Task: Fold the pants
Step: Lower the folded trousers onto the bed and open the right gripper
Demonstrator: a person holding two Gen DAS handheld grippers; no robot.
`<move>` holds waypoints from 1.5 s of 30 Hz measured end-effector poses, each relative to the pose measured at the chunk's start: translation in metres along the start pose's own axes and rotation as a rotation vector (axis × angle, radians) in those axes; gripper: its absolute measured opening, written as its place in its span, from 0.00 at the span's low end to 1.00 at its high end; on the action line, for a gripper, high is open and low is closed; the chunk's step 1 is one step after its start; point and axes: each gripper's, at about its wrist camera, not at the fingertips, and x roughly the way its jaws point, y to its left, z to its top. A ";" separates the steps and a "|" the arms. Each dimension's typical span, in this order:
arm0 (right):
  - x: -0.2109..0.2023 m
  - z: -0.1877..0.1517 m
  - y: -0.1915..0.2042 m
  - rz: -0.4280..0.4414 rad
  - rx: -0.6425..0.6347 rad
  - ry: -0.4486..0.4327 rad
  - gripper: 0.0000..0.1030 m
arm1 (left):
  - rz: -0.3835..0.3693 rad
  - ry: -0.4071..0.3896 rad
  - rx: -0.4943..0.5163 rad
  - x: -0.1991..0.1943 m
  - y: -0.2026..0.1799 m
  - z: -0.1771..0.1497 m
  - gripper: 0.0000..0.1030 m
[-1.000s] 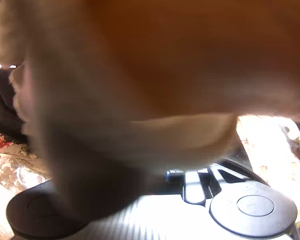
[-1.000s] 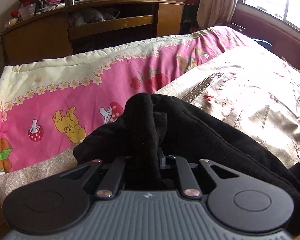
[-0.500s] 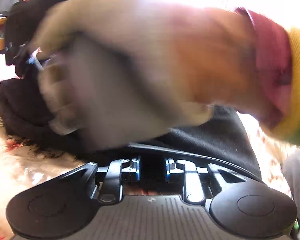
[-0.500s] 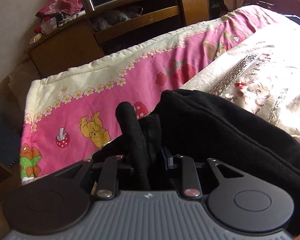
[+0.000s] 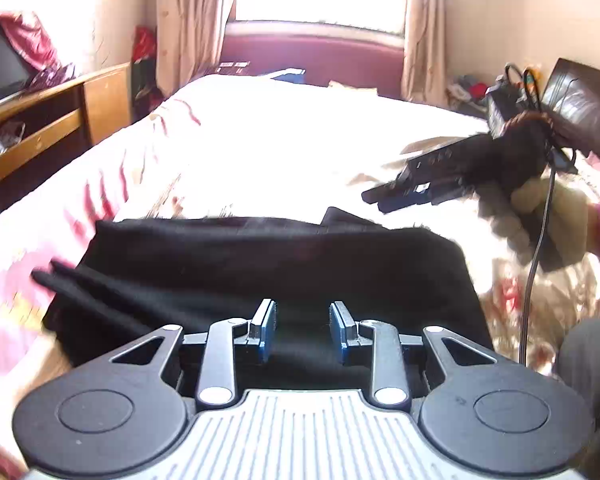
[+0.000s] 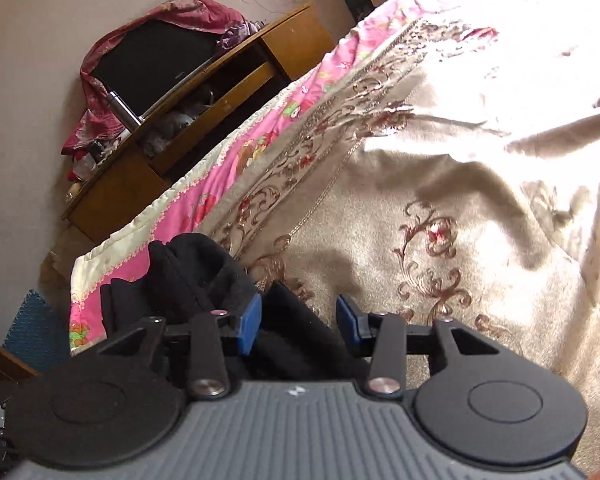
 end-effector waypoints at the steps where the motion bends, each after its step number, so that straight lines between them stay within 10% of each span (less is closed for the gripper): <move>1: 0.004 0.001 -0.002 0.034 0.000 0.012 0.42 | -0.021 -0.008 0.009 0.012 0.001 0.005 0.46; 5: 0.030 0.004 -0.003 0.031 -0.117 0.126 0.37 | -0.001 0.150 -0.026 0.052 0.016 -0.006 0.46; 7: 0.035 0.006 -0.009 0.035 -0.110 0.170 0.06 | -0.024 0.159 -0.067 0.052 0.024 -0.022 0.46; 19: 0.039 0.017 -0.033 0.257 0.000 0.197 0.11 | -0.040 0.143 -0.047 0.066 0.022 -0.003 0.51; 29: 0.004 0.002 -0.102 0.011 0.351 -0.118 0.01 | 0.078 0.132 -0.039 0.077 0.036 -0.012 0.52; 34: -0.024 0.001 -0.049 0.185 0.144 -0.070 0.07 | 0.106 0.130 0.023 0.065 0.027 -0.009 0.52; 45: -0.019 -0.028 0.007 0.167 -0.200 0.239 0.07 | 0.125 0.130 0.037 0.064 0.031 -0.017 0.53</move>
